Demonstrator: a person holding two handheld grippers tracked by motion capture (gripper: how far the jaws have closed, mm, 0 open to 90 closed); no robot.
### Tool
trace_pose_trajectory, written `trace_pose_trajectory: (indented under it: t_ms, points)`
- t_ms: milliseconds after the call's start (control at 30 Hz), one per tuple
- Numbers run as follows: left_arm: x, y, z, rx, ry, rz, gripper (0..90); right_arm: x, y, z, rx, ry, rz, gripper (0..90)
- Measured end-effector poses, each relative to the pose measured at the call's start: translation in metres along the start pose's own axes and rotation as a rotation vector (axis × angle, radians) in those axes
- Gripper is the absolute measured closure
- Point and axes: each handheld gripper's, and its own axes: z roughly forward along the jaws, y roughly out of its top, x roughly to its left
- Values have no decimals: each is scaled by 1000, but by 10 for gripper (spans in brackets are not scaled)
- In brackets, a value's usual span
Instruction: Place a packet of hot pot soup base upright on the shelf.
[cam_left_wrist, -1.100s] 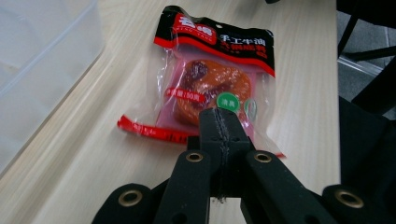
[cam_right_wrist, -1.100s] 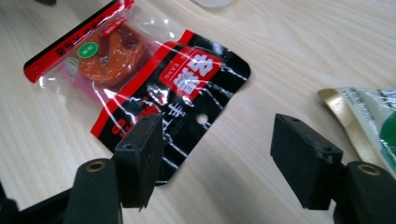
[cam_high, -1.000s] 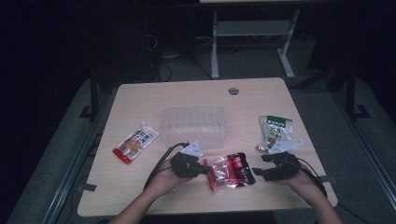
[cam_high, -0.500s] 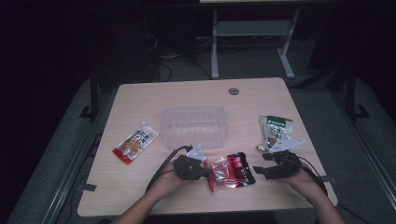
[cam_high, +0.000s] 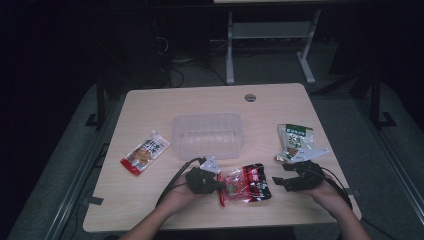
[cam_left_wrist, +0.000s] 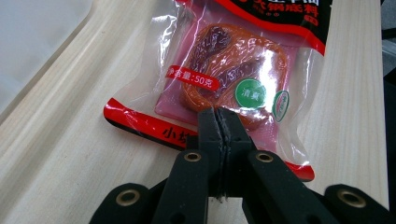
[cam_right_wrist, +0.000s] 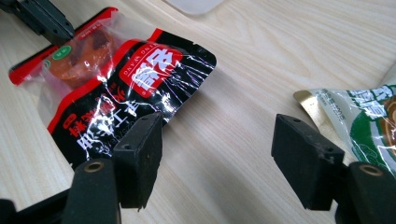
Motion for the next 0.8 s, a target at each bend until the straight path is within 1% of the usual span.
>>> trace_pose_trajectory:
  t_ms: [67,167,200,267,333,367,433,467,500,533,567,600,633,700,733,767,800]
  points:
    - [0,0,0,4,3,1,893,1,1,-1,-9,6,7,331]
    - [0,-1,0,13,2,-10,896,2,1,-1,-13,11,6,330]
    - [1,-2,1,22,5,-13,896,3,2,-1,-11,15,7,328]
    - [0,-2,2,21,8,-20,897,3,2,-1,-12,19,9,326]
    - [0,-3,2,20,10,-32,897,4,3,-1,-19,45,19,317]
    - [0,-3,2,20,10,-32,897,4,3,-1,-19,45,19,317]
    - [0,-3,2,22,14,-30,897,5,4,-1,-29,69,27,300]
    - [0,-3,2,21,13,-32,897,6,4,-1,-38,84,30,296]
    - [0,-3,2,22,13,-33,897,7,6,-1,-59,117,46,284]
    - [-1,-3,2,19,12,-36,897,7,6,-1,-59,117,46,284]
    - [-1,-3,2,19,12,-37,897,9,9,-1,-69,149,54,277]
    - [-1,-3,2,19,12,-37,897,9,9,-1,-69,149,54,277]
    - [-1,-3,2,20,12,-35,897,11,11,2,-66,163,53,274]
    - [-1,-3,2,20,11,-36,897,14,12,6,-50,168,56,273]
    - [-1,-3,2,20,11,-36,897,14,12,6,-50,168,56,273]
    - [0,-3,2,24,10,-31,897,15,13,12,-36,175,49,272]
    - [0,-3,2,24,10,-31,897,16,14,15,-30,182,56,270]
